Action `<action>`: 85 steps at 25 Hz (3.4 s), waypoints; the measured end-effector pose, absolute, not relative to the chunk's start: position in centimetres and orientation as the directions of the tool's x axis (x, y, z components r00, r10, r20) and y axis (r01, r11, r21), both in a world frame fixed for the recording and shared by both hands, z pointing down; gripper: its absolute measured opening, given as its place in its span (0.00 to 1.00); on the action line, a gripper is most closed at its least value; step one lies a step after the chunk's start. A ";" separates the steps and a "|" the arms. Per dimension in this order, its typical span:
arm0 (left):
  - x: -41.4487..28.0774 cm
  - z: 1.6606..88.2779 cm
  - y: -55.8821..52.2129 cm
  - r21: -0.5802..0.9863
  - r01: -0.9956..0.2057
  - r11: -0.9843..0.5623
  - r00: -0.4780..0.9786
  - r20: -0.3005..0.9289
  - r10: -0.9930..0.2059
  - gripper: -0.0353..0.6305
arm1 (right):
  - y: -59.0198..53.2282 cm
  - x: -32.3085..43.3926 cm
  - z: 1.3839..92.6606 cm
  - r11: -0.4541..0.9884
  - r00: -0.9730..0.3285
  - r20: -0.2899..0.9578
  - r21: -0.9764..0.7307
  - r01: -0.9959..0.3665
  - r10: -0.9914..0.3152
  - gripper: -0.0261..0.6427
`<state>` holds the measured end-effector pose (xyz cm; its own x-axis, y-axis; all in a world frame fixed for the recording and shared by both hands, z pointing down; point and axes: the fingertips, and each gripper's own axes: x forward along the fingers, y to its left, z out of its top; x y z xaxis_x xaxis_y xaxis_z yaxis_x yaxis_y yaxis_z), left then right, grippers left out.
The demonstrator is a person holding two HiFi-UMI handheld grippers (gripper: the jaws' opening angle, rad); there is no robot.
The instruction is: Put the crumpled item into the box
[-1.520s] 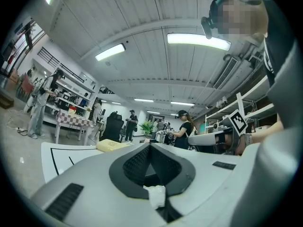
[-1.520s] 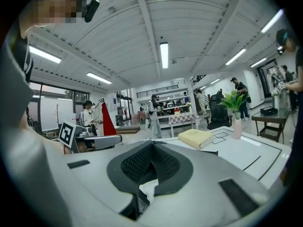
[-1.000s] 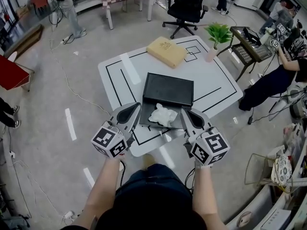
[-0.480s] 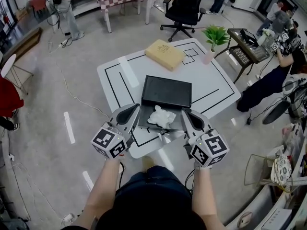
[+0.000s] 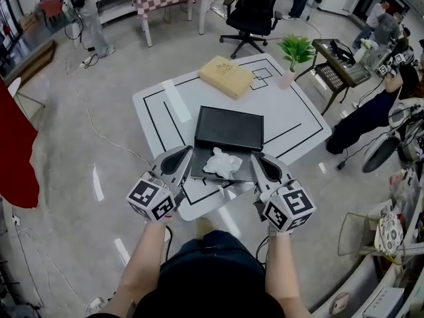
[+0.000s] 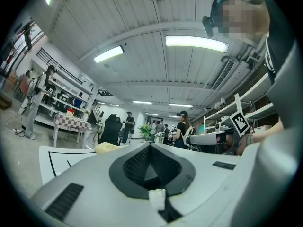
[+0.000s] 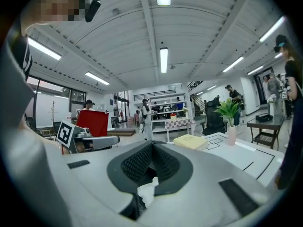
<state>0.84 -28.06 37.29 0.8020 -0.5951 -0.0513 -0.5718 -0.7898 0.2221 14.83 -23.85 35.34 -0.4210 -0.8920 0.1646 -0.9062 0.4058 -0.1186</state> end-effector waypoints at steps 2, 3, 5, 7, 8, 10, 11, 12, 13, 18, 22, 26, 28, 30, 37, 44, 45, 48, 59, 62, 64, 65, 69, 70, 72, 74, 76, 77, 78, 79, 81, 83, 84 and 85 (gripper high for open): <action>0.8 37.3 -28.2 0.222 -0.572 -0.789 0.802 -0.050 -0.595 0.05 | -23.9 14.8 35.4 0.406 -0.421 0.164 -0.121 -0.906 -0.892 0.04; 0.8 37.4 -28.2 0.223 -0.573 -0.789 0.802 -0.050 -0.596 0.05 | -24.0 14.8 35.5 0.406 -0.422 0.163 -0.122 -0.906 -0.892 0.05; 0.8 37.6 -28.3 0.224 -0.574 -0.788 0.801 -0.048 -0.597 0.05 | -24.1 14.8 35.6 0.407 -0.423 0.166 -0.124 -0.905 -0.891 0.05; 0.7 37.9 -28.4 0.226 -0.573 -0.788 0.801 -0.046 -0.596 0.06 | -24.2 14.8 35.8 0.406 -0.423 0.169 -0.127 -0.905 -0.890 0.05; 0.8 38.0 -28.5 0.227 -0.573 -0.787 0.802 -0.045 -0.596 0.05 | -24.2 14.9 35.9 0.406 -0.423 0.170 -0.131 -0.905 -0.890 0.05; 0.8 38.0 -28.5 0.230 -0.573 -0.787 0.802 -0.042 -0.596 0.05 | -24.3 14.9 36.0 0.405 -0.425 0.172 -0.138 -0.904 -0.889 0.05; 0.8 38.1 -28.5 0.231 -0.573 -0.786 0.802 -0.041 -0.596 0.05 | -24.3 15.0 36.0 0.405 -0.426 0.173 -0.141 -0.903 -0.888 0.05; 0.8 38.1 -28.6 0.232 -0.573 -0.786 0.802 -0.039 -0.596 0.05 | -24.4 15.0 36.1 0.406 -0.427 0.173 -0.145 -0.902 -0.887 0.05; 0.8 38.2 -28.6 0.233 -0.574 -0.785 0.801 -0.038 -0.597 0.05 | -24.4 14.9 36.2 0.408 -0.430 0.174 -0.147 -0.901 -0.886 0.05; 0.8 38.8 -28.9 0.240 -0.576 -0.782 0.800 -0.030 -0.599 0.05 | -24.6 14.9 36.8 0.412 -0.436 0.186 -0.153 -0.898 -0.881 0.05; 0.9 39.1 -29.0 0.246 -0.575 -0.780 0.802 -0.021 -0.597 0.05 | -24.8 14.8 37.3 0.415 -0.441 0.200 -0.160 -0.896 -0.875 0.05; 1.0 39.7 -29.2 0.252 -0.575 -0.778 0.803 -0.010 -0.596 0.05 | -25.2 14.8 38.0 0.416 -0.445 0.214 -0.167 -0.894 -0.870 0.05; 1.0 40.0 -29.3 0.257 -0.577 -0.775 0.802 -0.004 -0.598 0.05 | -25.3 14.7 38.5 0.418 -0.448 0.221 -0.171 -0.892 -0.866 0.05; 0.9 40.2 -29.5 0.261 -0.578 -0.773 0.801 0.001 -0.599 0.05 | -25.4 14.7 38.8 0.419 -0.450 0.228 -0.175 -0.891 -0.863 0.05; 0.8 41.2 -30.2 0.277 -0.584 -0.763 0.797 0.019 -0.603 0.05 | -26.3 14.5 40.0 0.421 -0.458 0.249 -0.189 -0.887 -0.854 0.05; 0.7 42.6 -31.2 0.293 -0.589 -0.753 0.793 0.032 -0.608 0.05 | -27.2 14.3 41.4 0.426 -0.466 0.270 -0.197 -0.883 -0.842 0.05; 0.7 42.8 -31.4 0.295 -0.589 -0.752 0.793 0.033 -0.608 0.05 | -27.4 14.3 41.4 0.427 -0.468 0.270 -0.197 -0.882 -0.842 0.05; 0.7 43.0 -31.6 0.301 -0.589 -0.750 0.793 0.036 -0.608 0.05 | -27.6 14.3 41.6 0.427 -0.468 0.274 -0.197 -0.883 -0.840 0.05; 1.6 43.3 -31.6 0.307 -0.574 -0.760 0.804 0.035 -0.593 0.05 | -27.3 14.8 41.6 0.420 -0.457 0.266 -0.187 -0.888 -0.849 0.05; 1.7 43.1 -31.4 0.305 -0.572 -0.762 0.806 0.034 -0.591 0.05 | -27.2 14.9 41.3 0.419 -0.455 0.260 -0.184 -0.889 -0.852 0.05; 1.8 43.0 -31.3 0.304 -0.571 -0.763 0.807 0.033 -0.590 0.05 | -27.0 15.0 41.2 0.419 -0.455 0.258 -0.182 -0.889 -0.853 0.05; 1.9 43.0 -31.2 0.302 -0.570 -0.764 0.807 0.033 -0.590 0.05 | -26.9 15.0 41.2 0.419 -0.455 0.257 -0.182 -0.889 -0.853 0.05; 1.9 43.0 -31.0 0.300 -0.570 -0.765 0.808 0.033 -0.589 0.05 | -26.8 15.1 41.2 0.418 -0.454 0.249 -0.187 -0.889 -0.855 0.05; 1.9 43.0 -31.0 0.299 -0.570 -0.765 0.808 0.033 -0.589 0.05 | -26.8 15.1 41.1 0.417 -0.454 0.244 -0.190 -0.889 -0.857 0.05; 1.8 42.9 -30.9 0.297 -0.570 -0.766 0.808 0.033 -0.589 0.06 | -26.7 15.0 40.8 0.417 -0.456 0.227 -0.200 -0.887 -0.861 0.05; 1.7 42.8 -30.9 0.297 -0.571 -0.765 0.807 0.034 -0.589 0.05 | -26.7 15.0 40.4 0.417 -0.458 0.207 -0.214 -0.883 -0.865 0.05; 1.7 42.8 -30.9 0.297 -0.571 -0.765 0.807 0.034 -0.590 0.05 | -26.7 15.0 40.2 0.417 -0.459 0.198 -0.220 -0.882 -0.866 0.05; 1.6 42.8 -30.9 0.298 -0.571 -0.765 0.807 0.034 -0.590 0.05 | -26.7 15.0 40.2 0.418 -0.459 0.198 -0.218 -0.882 -0.866 0.05; 1.6 42.8 -30.8 0.298 -0.571 -0.765 0.807 0.033 -0.590 0.05 | -26.6 15.0 40.3 0.417 -0.458 0.199 -0.214 -0.883 -0.867 0.05; 1.6 42.9 -30.8 0.298 -0.570 -0.765 0.807 0.032 -0.589 0.05 | -26.6 15.0 40.3 0.416 -0.455 0.202 -0.208 -0.885 -0.867 0.05; 1.6 42.9 -30.7 0.298 -0.569 -0.766 0.808 0.032 -0.588 0.05 | -26.5 15.0 40.4 0.412 -0.449 0.206 -0.199 -0.889 -0.869 0.05; 1.6 42.9 -30.6 0.297 -0.569 -0.767 0.808 0.032 -0.588 0.05 | -26.4 15.0 40.5 0.408 -0.444 0.211 -0.194 -0.892 -0.871 0.05; 1.6 42.8 -30.6 0.297 -0.569 -0.767 0.808 0.032 -0.588 0.05 | -26.3 15.0 40.5 0.408 -0.443 0.214 -0.190 -0.893 -0.870 0.05; 1.5 42.8 -30.5 0.297 -0.569 -0.767 0.808 0.032 -0.588 0.05 | -26.3 14.9 40.5 0.408 -0.443 0.218 -0.186 -0.894 -0.870 0.04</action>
